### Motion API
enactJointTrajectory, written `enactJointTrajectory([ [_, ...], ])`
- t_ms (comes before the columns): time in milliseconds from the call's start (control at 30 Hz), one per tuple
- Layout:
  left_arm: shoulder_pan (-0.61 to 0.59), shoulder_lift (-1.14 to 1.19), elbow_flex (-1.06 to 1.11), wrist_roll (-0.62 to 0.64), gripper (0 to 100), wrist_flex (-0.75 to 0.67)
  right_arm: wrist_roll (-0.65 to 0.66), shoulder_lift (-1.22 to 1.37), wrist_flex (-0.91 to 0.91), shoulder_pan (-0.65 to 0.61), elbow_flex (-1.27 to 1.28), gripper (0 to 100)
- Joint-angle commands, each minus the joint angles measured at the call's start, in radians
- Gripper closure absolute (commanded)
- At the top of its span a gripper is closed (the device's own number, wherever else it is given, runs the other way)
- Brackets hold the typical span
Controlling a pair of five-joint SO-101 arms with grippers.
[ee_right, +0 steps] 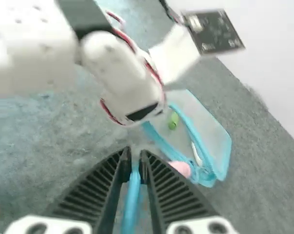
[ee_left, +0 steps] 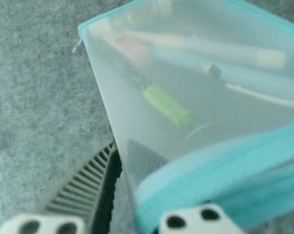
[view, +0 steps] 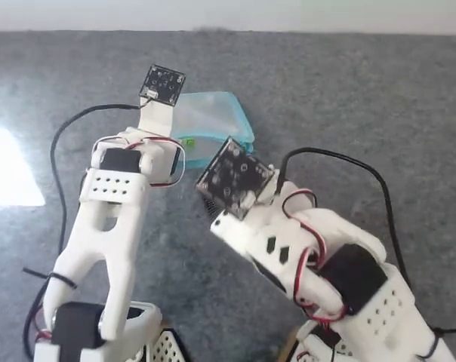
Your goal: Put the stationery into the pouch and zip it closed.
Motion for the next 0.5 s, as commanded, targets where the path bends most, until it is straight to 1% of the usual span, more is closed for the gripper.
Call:
enactJointTrajectory([
  [0, 0.026, 0.097, 0.008, 0.02, 99, 0.003, -0.005, -0.019, 0.002, -0.065, -0.083, 99.1],
  [100, 0.092, 0.095, 0.01, 0.023, 99, 0.008, -0.011, -0.012, -0.027, -0.096, -0.077, 99.1],
  [167, 0.141, 0.095, 0.01, 0.051, 99, 0.008, -0.011, 0.007, -0.045, -0.113, -0.078, 99.1],
  [233, 0.167, 0.095, 0.012, 0.063, 99, 0.011, -0.005, 0.015, -0.028, -0.113, -0.077, 99.1],
  [267, 0.166, 0.094, 0.021, 0.063, 99, 0.012, -0.005, 0.015, 0.008, -0.102, -0.077, 99.1],
  [333, 0.144, 0.086, 0.033, 0.075, 99, 0.014, 0.003, -0.007, 0.102, -0.027, -0.061, 99.1],
  [367, 0.124, 0.086, 0.03, 0.092, 99, 0.015, 0.011, -0.018, 0.119, 0.012, -0.029, 99.0],
  [433, 0.072, 0.086, 0.015, 0.126, 99, 0.006, -0.006, -0.027, 0.044, 0.085, 0.092, 98.5],
  [467, 0.051, 0.086, 0.002, 0.146, 99, 0.003, -0.048, -0.027, -0.022, 0.113, 0.166, 97.2],
])
